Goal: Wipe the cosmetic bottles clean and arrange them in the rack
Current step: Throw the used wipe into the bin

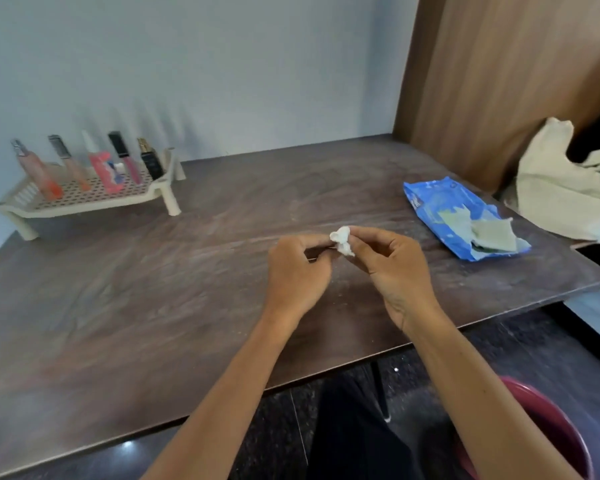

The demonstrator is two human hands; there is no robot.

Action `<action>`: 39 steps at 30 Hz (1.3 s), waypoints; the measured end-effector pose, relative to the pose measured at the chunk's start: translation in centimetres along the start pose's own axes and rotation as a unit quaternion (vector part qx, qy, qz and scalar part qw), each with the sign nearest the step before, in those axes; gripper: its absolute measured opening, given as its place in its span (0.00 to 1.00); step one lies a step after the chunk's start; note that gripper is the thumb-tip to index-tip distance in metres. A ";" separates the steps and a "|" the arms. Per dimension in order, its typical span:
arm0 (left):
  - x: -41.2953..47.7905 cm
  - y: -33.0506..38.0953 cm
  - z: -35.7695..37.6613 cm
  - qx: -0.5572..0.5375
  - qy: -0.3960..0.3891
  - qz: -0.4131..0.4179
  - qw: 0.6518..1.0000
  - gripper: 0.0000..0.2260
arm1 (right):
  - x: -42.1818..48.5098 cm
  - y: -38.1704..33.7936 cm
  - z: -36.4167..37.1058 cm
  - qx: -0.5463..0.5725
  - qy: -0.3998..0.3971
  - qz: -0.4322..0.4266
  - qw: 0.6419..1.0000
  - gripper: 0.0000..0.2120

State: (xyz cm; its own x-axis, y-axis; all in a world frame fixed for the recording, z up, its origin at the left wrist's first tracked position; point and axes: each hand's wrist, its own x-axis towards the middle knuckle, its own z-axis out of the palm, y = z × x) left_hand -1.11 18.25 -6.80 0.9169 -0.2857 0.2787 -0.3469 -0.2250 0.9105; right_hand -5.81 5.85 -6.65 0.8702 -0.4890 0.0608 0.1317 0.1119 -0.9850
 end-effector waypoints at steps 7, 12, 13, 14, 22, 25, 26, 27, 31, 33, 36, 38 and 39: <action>3.6 1.7 4.9 -0.150 -0.046 -0.090 0.984 0.05 | 3.9 -0.4 -3.2 -0.164 0.112 -0.109 0.974 0.04; 6.2 2.9 6.7 -0.154 -0.041 -0.128 0.979 0.05 | 4.2 -1.7 -4.7 -0.198 0.109 -0.100 0.969 0.12; 6.5 3.3 7.1 -0.153 -0.047 -0.134 0.978 0.05 | 4.0 -2.1 -5.1 -0.210 0.108 -0.098 0.967 0.14; 6.7 3.8 7.5 -0.154 -0.056 -0.142 0.976 0.05 | 3.6 -2.5 -5.6 -0.214 0.111 -0.098 0.966 0.15; 4.5 10.5 13.2 -0.116 -0.280 -0.176 0.937 0.10 | -2.2 -5.7 -11.4 -0.282 0.323 -0.094 0.898 0.13; 2.5 12.2 16.2 -0.091 -0.360 -0.180 0.911 0.12 | -4.3 -5.9 -14.0 -0.250 0.395 -0.018 0.884 0.10; 1.5 12.4 17.4 -0.080 -0.378 -0.170 0.907 0.12 | -4.9 -5.6 -14.9 -0.230 0.420 0.008 0.878 0.09; 0.4 12.5 18.7 -0.068 -0.393 -0.150 0.905 0.13 | -5.5 -5.2 -15.9 -0.209 0.448 0.036 0.868 0.09; -5.4 11.7 24.3 -0.028 -0.463 -0.100 0.880 0.20 | -6.9 -1.9 -20.5 -0.147 0.558 0.130 0.806 0.04; -7.7 10.0 27.4 -0.004 -0.497 -0.100 0.862 0.23 | -7.2 0.9 -23.0 -0.134 0.594 0.169 0.775 0.02; -9.5 5.9 32.5 0.025 -0.518 -0.172 0.837 0.21 | -7.2 6.2 -26.6 -0.118 0.626 0.228 0.736 0.03; -10.1 2.9 35.6 0.050 -0.517 -0.235 0.821 0.21 | -7.1 10.1 -28.7 -0.120 0.621 0.266 0.728 0.04; -10.3 1.5 37.0 0.058 -0.515 -0.265 0.813 0.21 | -7.1 12.0 -29.8 -0.127 0.612 0.285 0.727 0.03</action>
State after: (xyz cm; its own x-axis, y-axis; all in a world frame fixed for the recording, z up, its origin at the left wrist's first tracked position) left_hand -18.37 -13.63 -19.65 0.3121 -0.7356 -0.6012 -0.0290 -0.6399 0.7679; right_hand -24.50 -15.11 -23.72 -0.3447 -0.8468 -0.4051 -0.3121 0.5104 -0.8013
